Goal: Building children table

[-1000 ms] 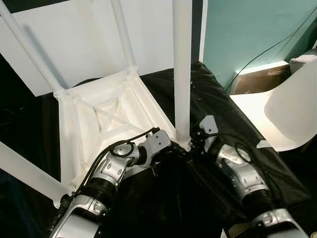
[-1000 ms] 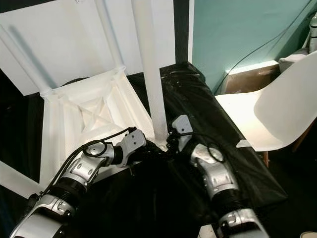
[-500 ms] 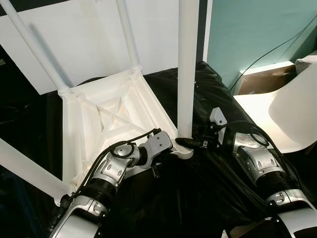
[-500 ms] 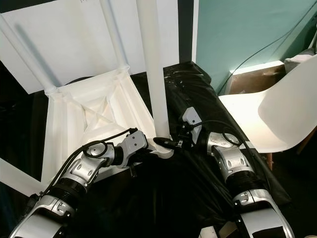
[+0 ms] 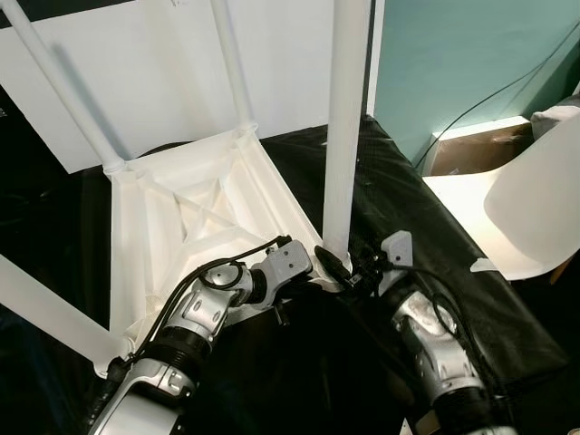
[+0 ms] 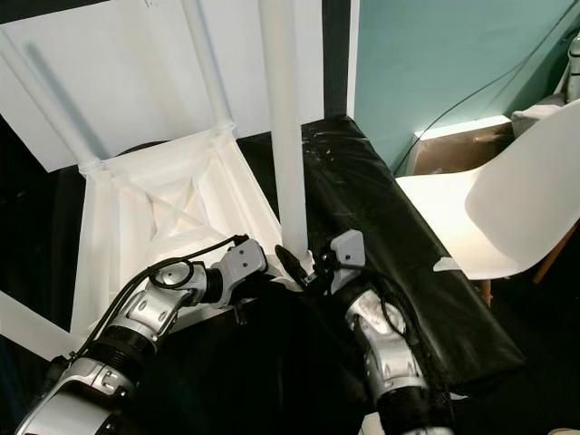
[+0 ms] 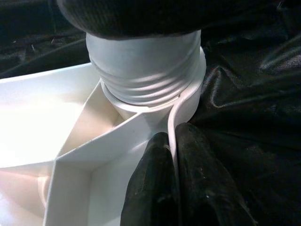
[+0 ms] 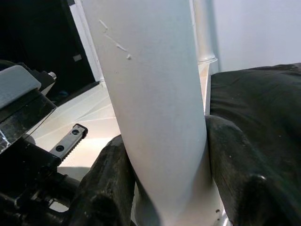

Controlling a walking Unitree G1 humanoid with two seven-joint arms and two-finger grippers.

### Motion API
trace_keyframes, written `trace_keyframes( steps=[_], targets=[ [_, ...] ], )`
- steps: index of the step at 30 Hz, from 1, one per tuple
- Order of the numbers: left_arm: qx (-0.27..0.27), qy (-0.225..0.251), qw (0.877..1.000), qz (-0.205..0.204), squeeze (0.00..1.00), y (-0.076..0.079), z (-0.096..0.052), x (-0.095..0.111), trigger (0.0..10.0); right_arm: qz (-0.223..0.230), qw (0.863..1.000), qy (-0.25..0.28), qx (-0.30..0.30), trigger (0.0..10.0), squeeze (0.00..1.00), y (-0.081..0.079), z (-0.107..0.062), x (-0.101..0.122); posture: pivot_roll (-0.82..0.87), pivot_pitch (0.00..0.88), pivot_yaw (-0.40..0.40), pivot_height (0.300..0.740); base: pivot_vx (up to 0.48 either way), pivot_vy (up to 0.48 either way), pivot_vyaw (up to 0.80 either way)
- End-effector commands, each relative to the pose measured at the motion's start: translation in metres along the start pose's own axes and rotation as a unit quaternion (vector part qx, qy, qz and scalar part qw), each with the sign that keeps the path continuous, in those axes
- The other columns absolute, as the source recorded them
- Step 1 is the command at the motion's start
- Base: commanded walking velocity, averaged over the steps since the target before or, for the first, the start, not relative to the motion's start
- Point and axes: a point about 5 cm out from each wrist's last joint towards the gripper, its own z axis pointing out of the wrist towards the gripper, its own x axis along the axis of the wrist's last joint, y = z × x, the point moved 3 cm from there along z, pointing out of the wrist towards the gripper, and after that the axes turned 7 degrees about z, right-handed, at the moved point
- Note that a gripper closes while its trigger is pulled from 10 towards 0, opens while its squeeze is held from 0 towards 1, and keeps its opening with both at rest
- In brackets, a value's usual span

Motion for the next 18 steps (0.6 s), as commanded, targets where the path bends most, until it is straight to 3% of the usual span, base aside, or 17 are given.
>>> trace_keyframes(
  steps=[1, 6, 7, 8, 10, 11, 13, 15, 18],
  targets=[
    [-0.023, -0.047, 0.997, -0.060, 0.00, 0.027, 0.005, -0.038, 10.0, 0.014, 0.999, 0.022, -0.038, 2.3, 0.00, 0.008, 0.001, 0.010, -0.04, 0.000, 0.054, 0.740, 0.000, 0.000, 0.00],
    [-0.023, -0.046, 0.997, -0.060, 0.00, 0.026, 0.005, -0.037, 10.0, 0.016, 0.999, 0.017, -0.033, 2.3, 0.00, 0.005, 0.001, 0.009, -0.04, 0.000, 0.054, 0.740, 0.000, 0.000, 0.00],
    [-0.022, -0.046, 0.997, -0.060, 0.00, 0.026, 0.005, -0.037, 10.0, 0.029, 0.999, 0.012, -0.010, 10.0, 1.00, 0.002, 0.004, 0.008, -0.04, 0.000, 0.054, 0.740, 0.000, 0.000, 0.00],
    [-0.022, -0.046, 0.997, -0.060, 0.00, 0.026, 0.005, -0.037, 10.0, 0.029, 0.999, 0.012, -0.010, 10.0, 1.00, 0.002, 0.004, 0.008, -0.04, 0.000, 0.054, 0.740, 0.000, 0.000, 0.00],
    [-0.024, -0.048, 0.997, -0.060, 0.00, 0.027, 0.005, -0.039, 10.0, 0.025, 0.995, -0.025, 0.096, 10.0, 1.00, -0.001, 0.015, 0.009, -0.04, 0.000, 0.055, 0.740, 0.000, 0.000, 0.00],
    [-0.024, -0.048, 0.997, -0.060, 0.00, 0.027, 0.005, -0.039, 10.0, 0.019, 0.989, -0.042, 0.140, 10.0, 0.00, -0.001, 0.017, 0.010, -0.04, 0.000, 0.055, 0.740, 0.000, 0.000, 0.00],
    [-0.024, -0.048, 0.997, -0.060, 0.00, 0.027, 0.005, -0.039, 10.0, 0.019, 0.989, -0.042, 0.140, 10.0, 0.00, -0.001, 0.017, 0.010, -0.04, 0.000, 0.055, 0.740, 0.000, 0.000, 0.00],
    [-0.024, -0.047, 0.997, -0.060, 0.00, 0.027, 0.005, -0.038, 10.0, -0.014, 0.972, -0.076, 0.221, 10.0, 0.00, 0.002, 0.019, 0.014, -0.03, 0.000, 0.050, 0.740, 0.000, 0.000, 0.00],
    [-0.023, -0.046, 0.997, -0.060, 0.00, 0.026, 0.006, -0.037, 10.0, -0.035, 0.962, -0.091, 0.255, 10.0, 0.00, 0.006, 0.019, 0.016, -0.03, 0.000, 0.045, 0.740, 0.000, 0.000, 0.00]
  ],
)
